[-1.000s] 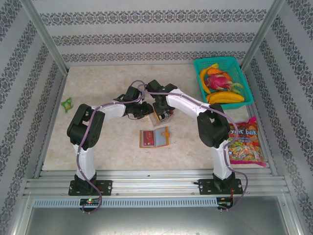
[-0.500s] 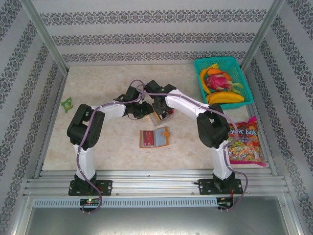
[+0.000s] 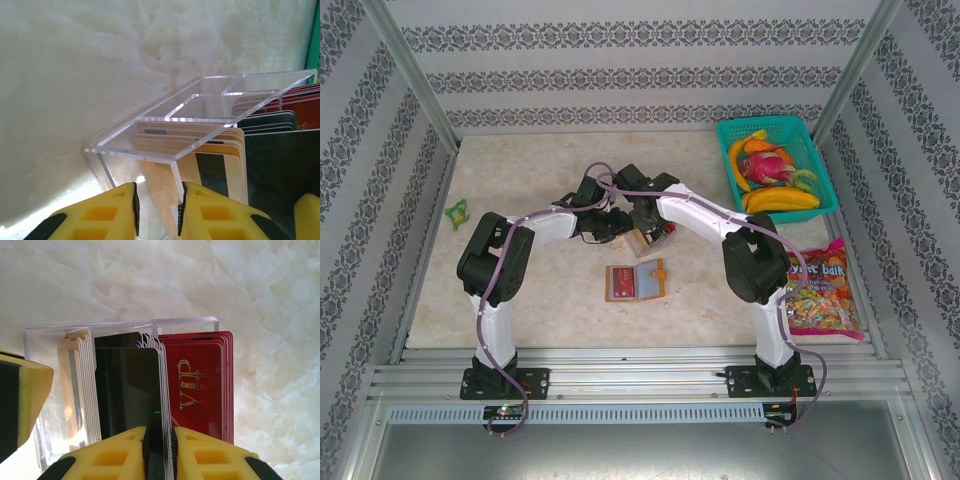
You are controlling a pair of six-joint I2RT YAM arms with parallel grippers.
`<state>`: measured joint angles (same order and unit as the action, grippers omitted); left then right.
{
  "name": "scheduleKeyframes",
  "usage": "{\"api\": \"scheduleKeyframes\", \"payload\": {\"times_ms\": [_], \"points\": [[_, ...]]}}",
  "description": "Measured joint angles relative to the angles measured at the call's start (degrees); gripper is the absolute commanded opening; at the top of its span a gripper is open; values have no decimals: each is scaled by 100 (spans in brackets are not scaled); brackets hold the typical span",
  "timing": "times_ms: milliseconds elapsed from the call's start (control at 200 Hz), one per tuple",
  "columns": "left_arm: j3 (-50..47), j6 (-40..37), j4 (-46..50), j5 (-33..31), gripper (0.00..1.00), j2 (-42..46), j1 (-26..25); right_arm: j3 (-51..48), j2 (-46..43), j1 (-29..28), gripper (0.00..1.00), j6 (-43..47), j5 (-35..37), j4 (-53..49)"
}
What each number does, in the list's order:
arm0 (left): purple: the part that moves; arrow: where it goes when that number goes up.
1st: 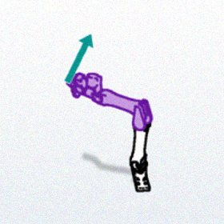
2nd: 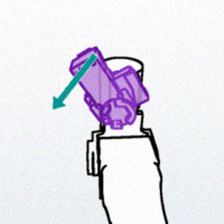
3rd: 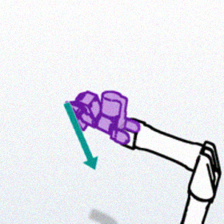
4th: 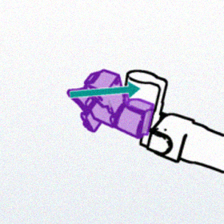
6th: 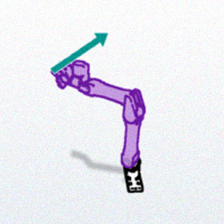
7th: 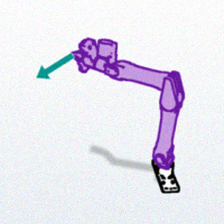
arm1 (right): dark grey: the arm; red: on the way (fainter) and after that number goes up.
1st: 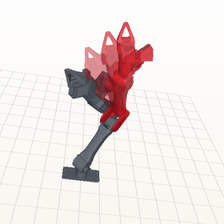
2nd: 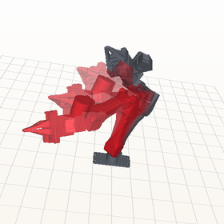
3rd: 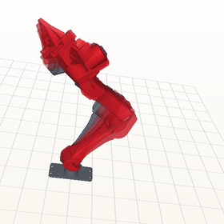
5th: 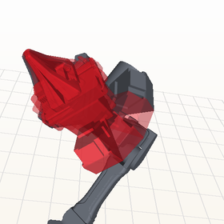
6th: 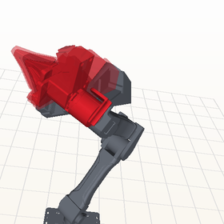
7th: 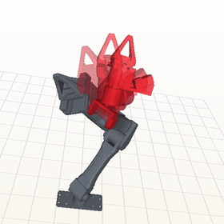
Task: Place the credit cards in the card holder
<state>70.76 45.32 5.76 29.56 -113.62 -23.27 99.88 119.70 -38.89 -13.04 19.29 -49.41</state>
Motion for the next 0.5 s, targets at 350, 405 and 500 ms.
{"api": "scheduleKeyframes", "payload": {"times_ms": [350,405,500], "points": [[0,0,2,0,26,0,0,13,-13,-39,12,107,39,11],[2,0,0,0,26,0,0,13,-22,-50,9,120,42,9],[2,0,2,0,26,0,0,13,-63,-74,9,122,63,9]]}}
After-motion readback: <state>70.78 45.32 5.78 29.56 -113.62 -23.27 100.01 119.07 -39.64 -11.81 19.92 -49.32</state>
